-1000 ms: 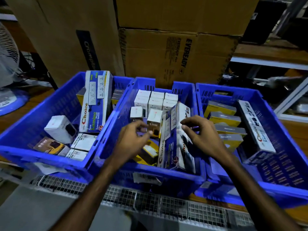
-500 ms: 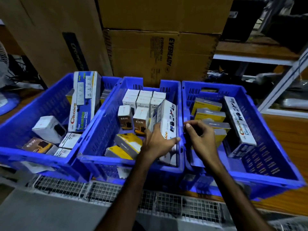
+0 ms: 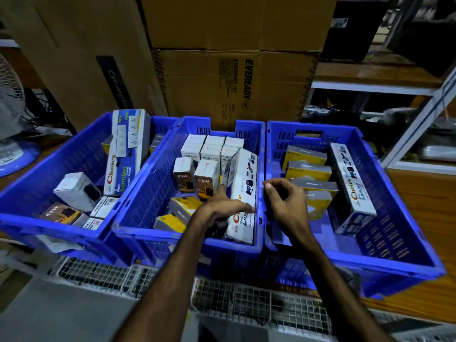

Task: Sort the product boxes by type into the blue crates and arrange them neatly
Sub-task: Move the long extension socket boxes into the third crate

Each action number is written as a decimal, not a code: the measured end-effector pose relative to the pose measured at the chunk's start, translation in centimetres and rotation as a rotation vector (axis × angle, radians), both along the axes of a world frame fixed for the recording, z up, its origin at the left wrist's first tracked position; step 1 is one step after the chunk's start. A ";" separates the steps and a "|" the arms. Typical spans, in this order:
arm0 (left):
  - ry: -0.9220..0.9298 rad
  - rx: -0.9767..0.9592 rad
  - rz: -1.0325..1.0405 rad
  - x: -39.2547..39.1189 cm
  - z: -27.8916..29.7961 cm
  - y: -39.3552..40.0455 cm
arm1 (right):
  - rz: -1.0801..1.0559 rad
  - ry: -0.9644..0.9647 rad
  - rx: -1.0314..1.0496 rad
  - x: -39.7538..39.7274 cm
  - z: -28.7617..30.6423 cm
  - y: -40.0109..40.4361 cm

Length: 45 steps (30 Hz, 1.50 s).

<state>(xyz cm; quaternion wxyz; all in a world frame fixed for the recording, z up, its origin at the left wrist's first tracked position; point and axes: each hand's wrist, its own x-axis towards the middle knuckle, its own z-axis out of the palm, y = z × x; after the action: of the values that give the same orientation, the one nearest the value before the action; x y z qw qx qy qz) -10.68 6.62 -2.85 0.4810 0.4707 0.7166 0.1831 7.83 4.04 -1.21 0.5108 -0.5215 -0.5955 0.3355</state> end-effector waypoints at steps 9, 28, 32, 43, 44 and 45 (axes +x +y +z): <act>-0.379 -0.150 -0.027 -1.4 2.3 -0.7 | -0.028 -0.017 -0.014 0.1 0.1 0.0; -0.874 0.215 0.044 -2.0 10.0 -3.5 | 0.224 -0.040 0.068 -2.0 4.4 -4.6; -0.910 0.383 0.032 0.1 13.5 -2.1 | 0.186 -0.043 0.157 -2.2 7.9 -5.6; -0.782 0.457 -0.004 10.1 12.4 1.8 | -0.246 -0.296 0.065 3.2 8.7 -4.7; -0.769 0.428 -0.003 10.2 12.0 1.7 | -0.286 -0.279 0.045 3.9 8.5 -4.3; -0.759 0.403 0.012 10.2 11.5 1.7 | -0.314 -0.239 0.025 4.7 8.2 -3.9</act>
<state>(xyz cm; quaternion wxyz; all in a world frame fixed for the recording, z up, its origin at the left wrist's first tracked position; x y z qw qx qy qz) -0.53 8.33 8.62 0.6078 0.4502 0.4417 0.4825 12.55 0.17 6.95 0.4890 -0.6377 -0.5673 0.1800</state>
